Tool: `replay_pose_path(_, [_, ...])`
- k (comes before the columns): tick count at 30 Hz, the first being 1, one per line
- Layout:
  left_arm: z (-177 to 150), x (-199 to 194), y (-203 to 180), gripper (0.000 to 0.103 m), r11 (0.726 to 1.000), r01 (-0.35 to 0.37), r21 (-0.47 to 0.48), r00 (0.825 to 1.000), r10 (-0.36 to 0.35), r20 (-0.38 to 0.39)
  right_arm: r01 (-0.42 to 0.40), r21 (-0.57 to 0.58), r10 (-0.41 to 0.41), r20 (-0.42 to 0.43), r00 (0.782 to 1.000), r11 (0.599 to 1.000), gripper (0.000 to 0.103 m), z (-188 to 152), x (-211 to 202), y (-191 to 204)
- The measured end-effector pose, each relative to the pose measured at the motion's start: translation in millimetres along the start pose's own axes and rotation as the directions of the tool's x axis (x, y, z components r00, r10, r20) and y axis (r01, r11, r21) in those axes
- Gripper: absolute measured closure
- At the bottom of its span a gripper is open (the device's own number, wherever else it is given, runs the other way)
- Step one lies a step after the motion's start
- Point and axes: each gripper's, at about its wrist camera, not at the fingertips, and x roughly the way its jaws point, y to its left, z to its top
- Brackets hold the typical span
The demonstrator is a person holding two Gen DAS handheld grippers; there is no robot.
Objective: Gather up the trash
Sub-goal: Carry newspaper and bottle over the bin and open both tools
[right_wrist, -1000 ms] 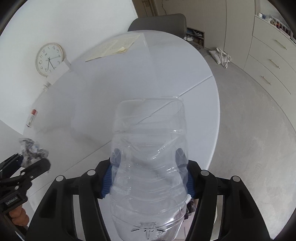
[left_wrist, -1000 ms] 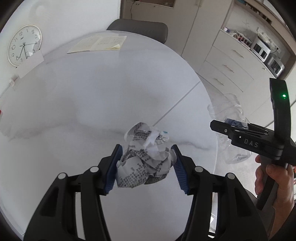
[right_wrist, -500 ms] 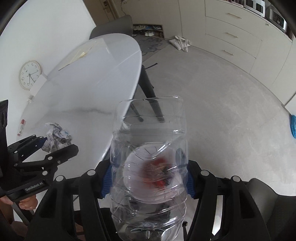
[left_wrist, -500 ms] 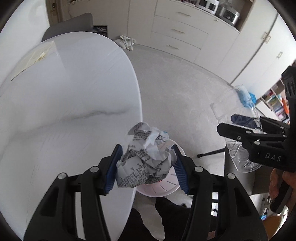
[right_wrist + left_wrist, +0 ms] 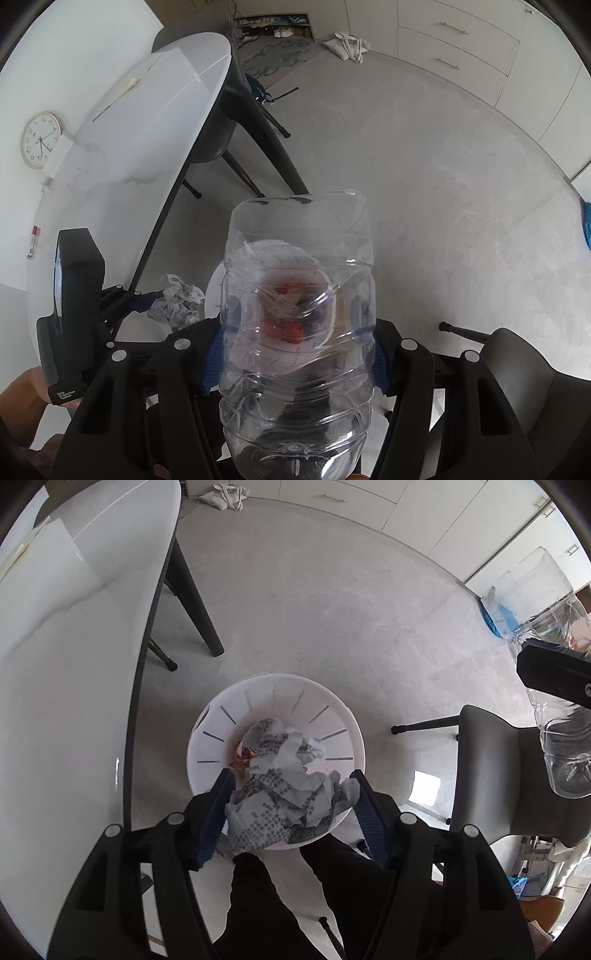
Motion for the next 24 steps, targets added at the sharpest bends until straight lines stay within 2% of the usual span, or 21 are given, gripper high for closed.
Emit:
replay_pose_path(8, [-6,-19,-30,0.021,0.999,-0.033,-0.02,0.998,0.034,0.058,-0.02,-0.048,0.02,-0.007,1.0,0.999,0.041,8,6,-10])
replay_pose_path(13, [-8,-35,-31,0.015,0.999,-0.04,-0.026,0.996,0.042,0.078,-0.033,-0.053,0.033,-0.001,0.999,0.998,0.041,8,9,-12])
replay_pose_path(18, [-9,-54,-34,0.014,0.998,-0.054,-0.029,0.993,0.057,0.107,-0.05,-0.057,0.049,-0.005,0.999,0.997,0.041,7,14,-13])
replay_pose_path(24, [-20,-100,-23,0.01,0.994,-0.08,-0.08,0.978,0.094,0.188,-0.076,-0.081,0.072,-0.045,0.996,0.994,0.041,5,46,-8])
